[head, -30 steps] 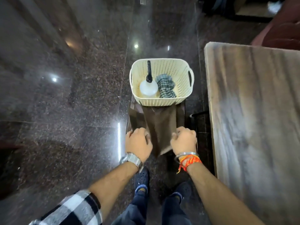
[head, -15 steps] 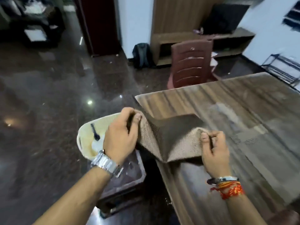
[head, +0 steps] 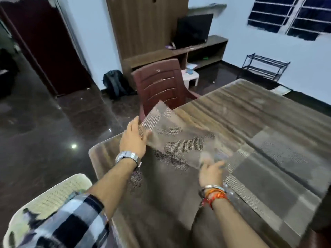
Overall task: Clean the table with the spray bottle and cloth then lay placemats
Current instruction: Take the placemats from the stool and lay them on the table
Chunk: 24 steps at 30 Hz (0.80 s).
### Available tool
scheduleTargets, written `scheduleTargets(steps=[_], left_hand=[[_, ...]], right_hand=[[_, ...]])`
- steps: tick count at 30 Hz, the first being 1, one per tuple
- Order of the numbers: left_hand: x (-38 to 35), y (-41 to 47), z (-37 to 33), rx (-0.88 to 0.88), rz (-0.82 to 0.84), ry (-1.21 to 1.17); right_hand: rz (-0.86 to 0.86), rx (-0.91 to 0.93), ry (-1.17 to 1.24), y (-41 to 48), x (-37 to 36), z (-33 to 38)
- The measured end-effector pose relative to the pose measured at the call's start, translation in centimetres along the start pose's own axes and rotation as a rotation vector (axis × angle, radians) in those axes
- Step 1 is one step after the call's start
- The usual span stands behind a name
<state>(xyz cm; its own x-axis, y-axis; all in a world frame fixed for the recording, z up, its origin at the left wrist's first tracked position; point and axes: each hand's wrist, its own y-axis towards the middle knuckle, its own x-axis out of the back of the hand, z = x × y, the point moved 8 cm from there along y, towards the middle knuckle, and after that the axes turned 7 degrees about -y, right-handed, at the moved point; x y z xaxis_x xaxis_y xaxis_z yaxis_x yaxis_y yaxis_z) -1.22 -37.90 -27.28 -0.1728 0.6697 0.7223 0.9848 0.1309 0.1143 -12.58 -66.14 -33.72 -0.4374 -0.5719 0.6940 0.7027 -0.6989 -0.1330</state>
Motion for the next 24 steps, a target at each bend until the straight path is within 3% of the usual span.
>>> scheduleTargets(steps=[2, 5, 7, 9, 16, 24], left_hand=[[-5.1, 0.3, 1.8, 0.088, 0.13, 0.181], [-12.8, -3.1, 4.1, 0.123, 0.43, 0.296], [-16.8, -5.2, 6.1, 0.174, 0.607, 0.371], [-19.0, -4.1, 6.6, 0.157, 0.627, 0.417], [-25.0, 5.7, 2.2, -0.081, 0.624, 0.463], [-31.1, 13.7, -2.0, -0.211, 0.616, 0.469]], right_hand=[[0.087, 0.093, -0.27, 1.4, -3.1, -0.7], [0.224, 0.527, -0.616, 0.0, -8.5, -0.9], [0.389, 0.632, -0.727, -1.1, -12.2, -2.4], [0.436, 0.594, -0.763, -0.2, -13.9, -2.9], [0.265, 0.42, -0.744, 8.5, -15.2, -0.9], [0.255, 0.325, -0.747, 18.0, -16.6, 0.5]])
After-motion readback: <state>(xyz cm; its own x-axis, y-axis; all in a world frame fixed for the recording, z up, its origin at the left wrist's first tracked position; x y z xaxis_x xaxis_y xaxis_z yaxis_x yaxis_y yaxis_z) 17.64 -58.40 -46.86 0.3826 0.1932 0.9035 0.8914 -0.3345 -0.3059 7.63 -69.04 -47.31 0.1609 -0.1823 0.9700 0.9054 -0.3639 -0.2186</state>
